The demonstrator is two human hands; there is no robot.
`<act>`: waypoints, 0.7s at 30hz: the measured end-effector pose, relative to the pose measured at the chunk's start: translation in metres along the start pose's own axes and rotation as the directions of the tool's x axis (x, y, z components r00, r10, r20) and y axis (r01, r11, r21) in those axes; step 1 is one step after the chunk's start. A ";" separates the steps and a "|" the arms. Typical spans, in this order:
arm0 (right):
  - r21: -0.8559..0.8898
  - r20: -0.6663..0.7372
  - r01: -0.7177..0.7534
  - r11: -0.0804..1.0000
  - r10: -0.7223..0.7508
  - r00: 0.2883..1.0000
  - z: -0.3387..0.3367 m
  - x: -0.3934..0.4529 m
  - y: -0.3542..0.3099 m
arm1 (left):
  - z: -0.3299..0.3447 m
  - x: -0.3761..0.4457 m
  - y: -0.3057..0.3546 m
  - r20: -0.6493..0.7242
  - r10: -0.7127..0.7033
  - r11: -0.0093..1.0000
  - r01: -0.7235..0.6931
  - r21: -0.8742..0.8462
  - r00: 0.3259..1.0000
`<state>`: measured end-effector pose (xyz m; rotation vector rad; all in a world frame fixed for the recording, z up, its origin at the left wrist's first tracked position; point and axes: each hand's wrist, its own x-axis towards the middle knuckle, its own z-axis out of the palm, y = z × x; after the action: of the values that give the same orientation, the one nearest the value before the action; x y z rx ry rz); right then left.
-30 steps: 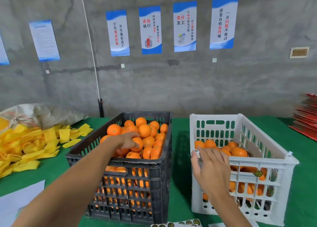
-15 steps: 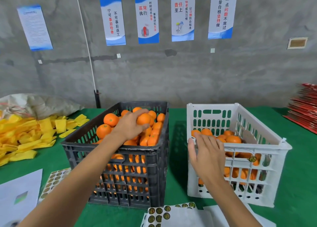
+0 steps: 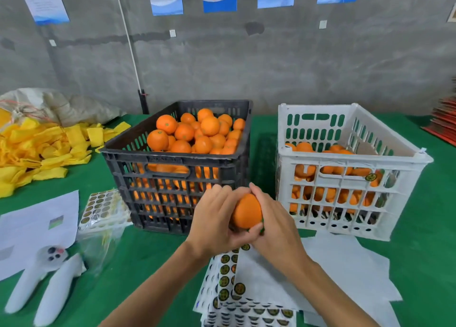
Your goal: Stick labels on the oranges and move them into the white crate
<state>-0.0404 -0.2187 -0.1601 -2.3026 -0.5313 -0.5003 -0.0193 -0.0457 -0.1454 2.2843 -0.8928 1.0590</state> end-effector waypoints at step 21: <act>-0.195 0.485 -0.096 0.976 0.181 0.856 0.042 -0.040 0.059 | 0.041 -0.109 -0.022 0.409 -0.393 0.678 0.560 -0.476 0.824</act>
<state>-0.0356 -0.2374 -0.2405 -2.6147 -0.5758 0.1469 -0.0371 -0.0173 -0.2595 1.9694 -0.5385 0.1796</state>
